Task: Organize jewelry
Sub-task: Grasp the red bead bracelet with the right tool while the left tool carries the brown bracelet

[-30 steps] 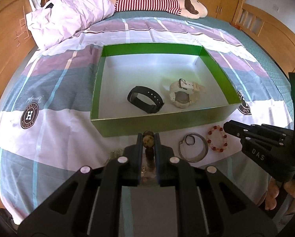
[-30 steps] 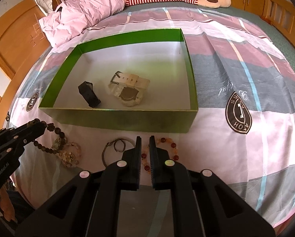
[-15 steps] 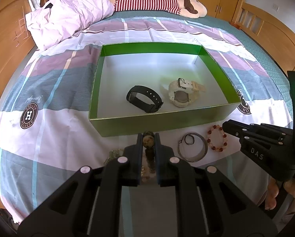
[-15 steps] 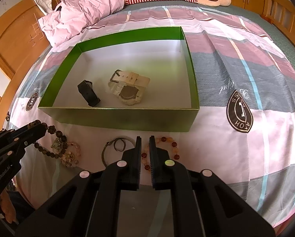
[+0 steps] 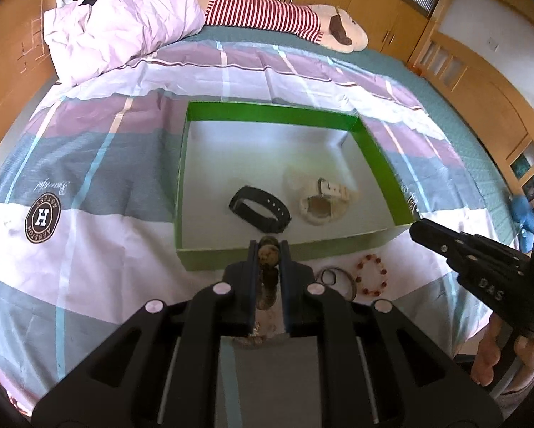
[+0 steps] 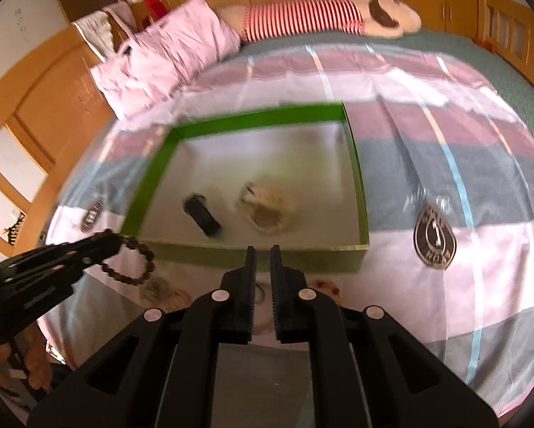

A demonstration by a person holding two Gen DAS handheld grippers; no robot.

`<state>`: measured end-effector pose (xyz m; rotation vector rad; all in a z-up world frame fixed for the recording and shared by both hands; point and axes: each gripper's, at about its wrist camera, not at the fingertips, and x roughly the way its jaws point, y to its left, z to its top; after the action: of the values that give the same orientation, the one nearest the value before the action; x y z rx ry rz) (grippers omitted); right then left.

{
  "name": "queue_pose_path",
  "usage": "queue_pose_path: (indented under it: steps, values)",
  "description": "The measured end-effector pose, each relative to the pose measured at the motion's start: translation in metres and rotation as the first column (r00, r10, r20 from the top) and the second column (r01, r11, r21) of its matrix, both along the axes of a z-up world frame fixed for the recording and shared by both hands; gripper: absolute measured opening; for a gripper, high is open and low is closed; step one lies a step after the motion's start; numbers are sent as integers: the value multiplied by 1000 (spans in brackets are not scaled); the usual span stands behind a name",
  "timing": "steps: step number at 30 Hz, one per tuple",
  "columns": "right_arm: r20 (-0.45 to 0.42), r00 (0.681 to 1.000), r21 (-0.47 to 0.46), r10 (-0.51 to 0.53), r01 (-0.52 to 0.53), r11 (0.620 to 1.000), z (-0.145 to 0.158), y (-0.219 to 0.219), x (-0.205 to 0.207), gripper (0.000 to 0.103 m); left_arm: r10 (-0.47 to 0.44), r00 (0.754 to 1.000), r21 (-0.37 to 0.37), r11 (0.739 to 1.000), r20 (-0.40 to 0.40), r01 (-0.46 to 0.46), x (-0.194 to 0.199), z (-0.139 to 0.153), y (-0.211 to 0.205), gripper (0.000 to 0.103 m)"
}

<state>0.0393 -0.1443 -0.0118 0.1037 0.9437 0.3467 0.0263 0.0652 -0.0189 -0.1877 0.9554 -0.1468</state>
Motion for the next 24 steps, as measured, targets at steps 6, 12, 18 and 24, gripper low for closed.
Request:
queue_pose_path:
  steps: [6,12,18,24]
  values:
    - [-109,994,-163,-23,4,987,-34,2,10,21,8,999,-7,1000,-48,-8,2,-13,3,11]
    - [-305,939,-244,-156,82,966,-110,-31,36,40,-5,999,-2,1000,-50,5,2,-16,-2,11]
    - [-262,959,-215,-107,50,975,-99,-22,28,7,-7,998,7,1000,-54,8,1,-19,-5,11]
    - [-125,992,-79,-3,-7,997,-32,-10,7,7,2,1000,-5,1000,-6,-2,-1,-7,-1,11]
